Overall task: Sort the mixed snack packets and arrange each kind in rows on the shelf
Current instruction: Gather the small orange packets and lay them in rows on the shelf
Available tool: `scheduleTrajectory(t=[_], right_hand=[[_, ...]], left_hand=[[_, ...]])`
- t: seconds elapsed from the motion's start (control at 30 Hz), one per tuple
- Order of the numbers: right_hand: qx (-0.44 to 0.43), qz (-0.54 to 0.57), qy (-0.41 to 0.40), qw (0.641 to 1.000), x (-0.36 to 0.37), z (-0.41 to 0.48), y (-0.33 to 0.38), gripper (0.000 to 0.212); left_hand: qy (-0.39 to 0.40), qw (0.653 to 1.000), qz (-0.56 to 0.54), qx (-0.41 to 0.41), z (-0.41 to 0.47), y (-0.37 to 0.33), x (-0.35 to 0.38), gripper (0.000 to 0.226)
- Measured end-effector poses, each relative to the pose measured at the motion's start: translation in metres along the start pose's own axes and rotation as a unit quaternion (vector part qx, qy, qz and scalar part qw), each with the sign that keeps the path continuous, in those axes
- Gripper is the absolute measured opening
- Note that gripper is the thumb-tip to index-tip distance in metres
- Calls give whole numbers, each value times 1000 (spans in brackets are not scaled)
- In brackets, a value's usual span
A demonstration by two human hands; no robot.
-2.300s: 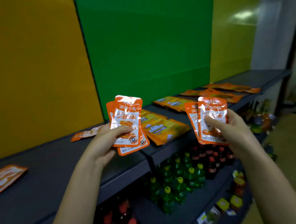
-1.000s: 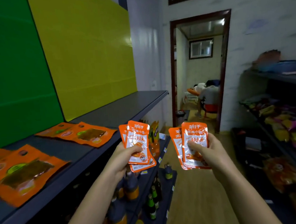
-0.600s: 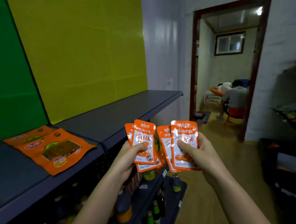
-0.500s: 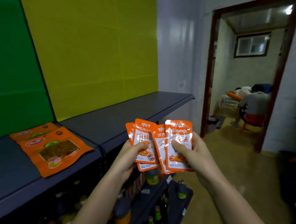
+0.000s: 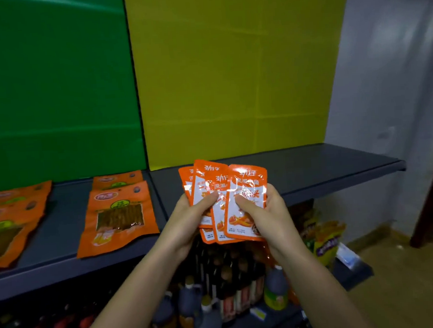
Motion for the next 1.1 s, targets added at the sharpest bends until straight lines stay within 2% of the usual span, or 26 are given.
scheduleTrajectory(t=[0.13,0.23,0.3,0.37,0.47,0.6,0.77,0.9,1.1], right_hand=[[-14,-42,77,996,27,47,3,18],[-20,-60,103,993,47,90,6,16],[-18,-78,114,990,59,120,5,13],[-10,-99,120,988,69,152,-1,19],[34,-163,129,978,82,196,-29,30],[61,-286,145,945,102,241,-69,42],[24,-420,157,894,129,267,-74,56],[-9,-511,152,846,145,281,-74,57],[-38,-534,131,835,152,290,-72,50]], left_hand=[[-66,998,18,9,37,-7,-25,15],[-122,992,33,25,67,-21,-51,27],[-145,988,37,44,85,-36,-68,21],[-165,984,44,55,100,-49,-86,10],[-191,978,65,49,114,-58,-112,15],[-223,972,69,14,121,-58,-136,5],[-272,960,62,-13,118,-64,-153,9],[-293,954,65,-11,113,-67,-159,9],[-294,952,84,-25,116,-62,-155,9]])
Point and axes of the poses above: each hand's wrist, its own z-axis towards the middle knuckle, its own x-axis out of the palm, y = z × x, the point moved 5 cm from there along z, towards the middle knuckle, and after that the axes turned 3 degrees about x, right-handed, at the moved point
